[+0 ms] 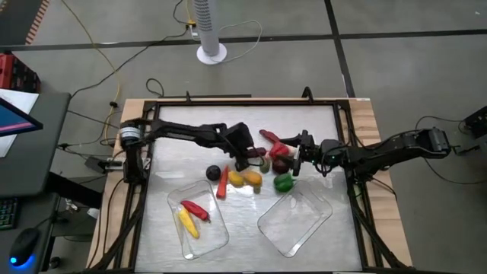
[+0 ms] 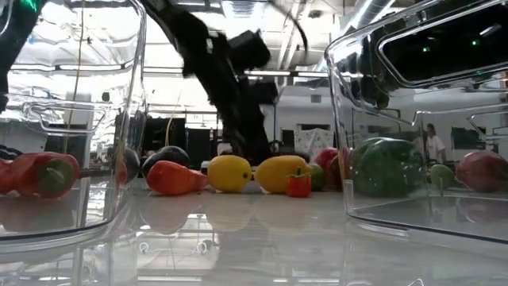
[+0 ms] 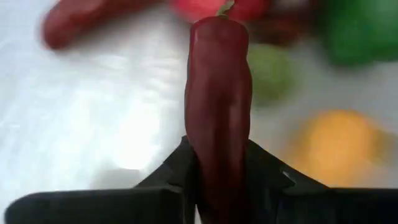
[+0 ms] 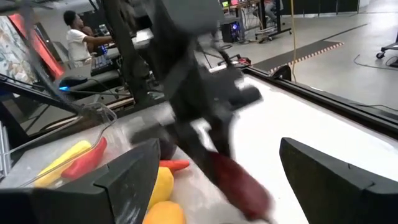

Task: Sort produce into baskets
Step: Put the red chili pepper into the left transparent bin, then put the lemon into the right transparent bin

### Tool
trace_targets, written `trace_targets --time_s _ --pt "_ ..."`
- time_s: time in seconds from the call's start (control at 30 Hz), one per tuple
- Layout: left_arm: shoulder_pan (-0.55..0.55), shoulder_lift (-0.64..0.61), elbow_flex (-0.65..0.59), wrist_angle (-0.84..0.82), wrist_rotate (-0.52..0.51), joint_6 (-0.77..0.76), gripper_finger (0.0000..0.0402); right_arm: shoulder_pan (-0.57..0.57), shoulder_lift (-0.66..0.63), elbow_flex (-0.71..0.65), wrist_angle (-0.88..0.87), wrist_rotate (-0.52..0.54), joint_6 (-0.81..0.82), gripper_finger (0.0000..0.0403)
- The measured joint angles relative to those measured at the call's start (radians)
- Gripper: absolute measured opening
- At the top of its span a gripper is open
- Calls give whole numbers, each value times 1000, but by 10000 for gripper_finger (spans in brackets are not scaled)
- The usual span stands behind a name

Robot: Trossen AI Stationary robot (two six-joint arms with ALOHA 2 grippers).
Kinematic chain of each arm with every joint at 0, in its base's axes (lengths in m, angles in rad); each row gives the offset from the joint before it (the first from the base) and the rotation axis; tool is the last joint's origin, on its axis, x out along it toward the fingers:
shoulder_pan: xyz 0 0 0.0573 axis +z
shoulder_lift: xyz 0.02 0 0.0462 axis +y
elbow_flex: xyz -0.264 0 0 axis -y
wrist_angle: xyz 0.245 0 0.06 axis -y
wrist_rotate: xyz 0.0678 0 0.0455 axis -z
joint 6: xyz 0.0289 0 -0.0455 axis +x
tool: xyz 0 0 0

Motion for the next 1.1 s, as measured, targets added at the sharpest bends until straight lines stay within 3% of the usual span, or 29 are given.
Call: trace_targets --time_s 0.1,0.17,0.33,0.57,0.7,0.97,1.1 --pt "-28 -120 1 -179 166 -9 75 2 -18 0 2 8 -7 356" --pt "-75 -200 1 -305 192 -7 75 1 -38 0 3 9 -19 356" --pt "-241 -381 -44 -458 142 -40 89 1 -80 0 -6 9 -32 356" --pt "-511 -514 -123 -493 71 -318 151 1 -69 0 -9 9 -28 356" --pt "-609 -517 -143 -523 -84 -465 163 1 -64 0 -5 9 -12 356" --pt "-540 -513 -144 -521 -381 -442 231 22 -64 0 1 8 10 356" --pt "-432 -494 -144 -480 -398 -422 248 38 -64 0 5 11 10 356"
